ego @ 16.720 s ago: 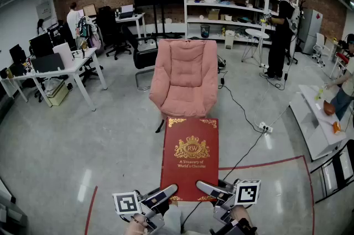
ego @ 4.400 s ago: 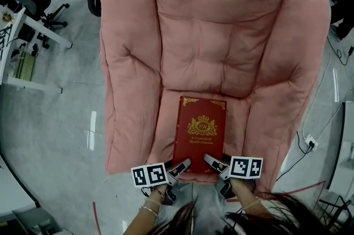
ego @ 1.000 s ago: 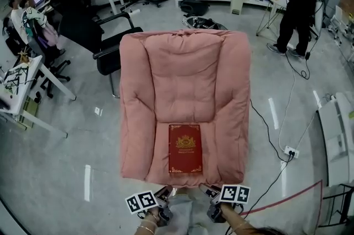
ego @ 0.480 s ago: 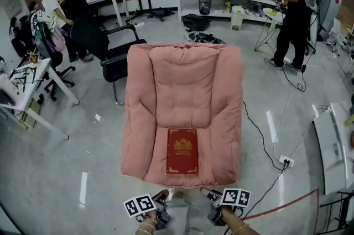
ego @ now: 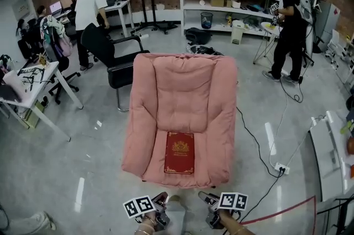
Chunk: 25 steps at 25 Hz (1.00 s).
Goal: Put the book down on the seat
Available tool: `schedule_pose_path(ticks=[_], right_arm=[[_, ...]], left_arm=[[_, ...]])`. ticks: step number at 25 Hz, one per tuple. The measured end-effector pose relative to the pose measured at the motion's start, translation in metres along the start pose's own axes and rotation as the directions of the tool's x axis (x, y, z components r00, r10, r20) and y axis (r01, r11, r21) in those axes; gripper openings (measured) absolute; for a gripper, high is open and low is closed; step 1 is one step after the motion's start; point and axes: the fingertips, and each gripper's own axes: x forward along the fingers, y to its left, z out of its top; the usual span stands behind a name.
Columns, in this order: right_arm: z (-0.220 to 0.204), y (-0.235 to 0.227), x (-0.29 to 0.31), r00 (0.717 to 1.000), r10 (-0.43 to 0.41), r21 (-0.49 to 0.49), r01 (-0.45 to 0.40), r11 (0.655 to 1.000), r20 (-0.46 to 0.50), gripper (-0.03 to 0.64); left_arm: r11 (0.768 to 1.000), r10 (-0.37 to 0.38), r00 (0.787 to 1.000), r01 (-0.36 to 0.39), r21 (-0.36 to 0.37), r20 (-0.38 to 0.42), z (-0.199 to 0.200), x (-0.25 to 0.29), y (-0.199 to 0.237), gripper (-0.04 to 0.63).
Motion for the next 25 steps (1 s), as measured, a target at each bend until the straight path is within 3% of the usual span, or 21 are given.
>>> schedule_pose_path(ticks=[19,25], right_arm=[[-0.038,0.043,-0.072,0.996,0.077,-0.193,-0.084,0.978,-0.042,0.29],[-0.056,0.046,-0.094,0.993,0.101,-0.209,-0.11,0.972,-0.054,0.287]], left_arm=[[0.997,-0.076,0.987,0.074,0.018,0.145,-0.044,-0.081,-0.039,0.0],[0.995,-0.093,0.984,0.087,0.046,0.15,-0.069,-0.103,-0.053,0.0]])
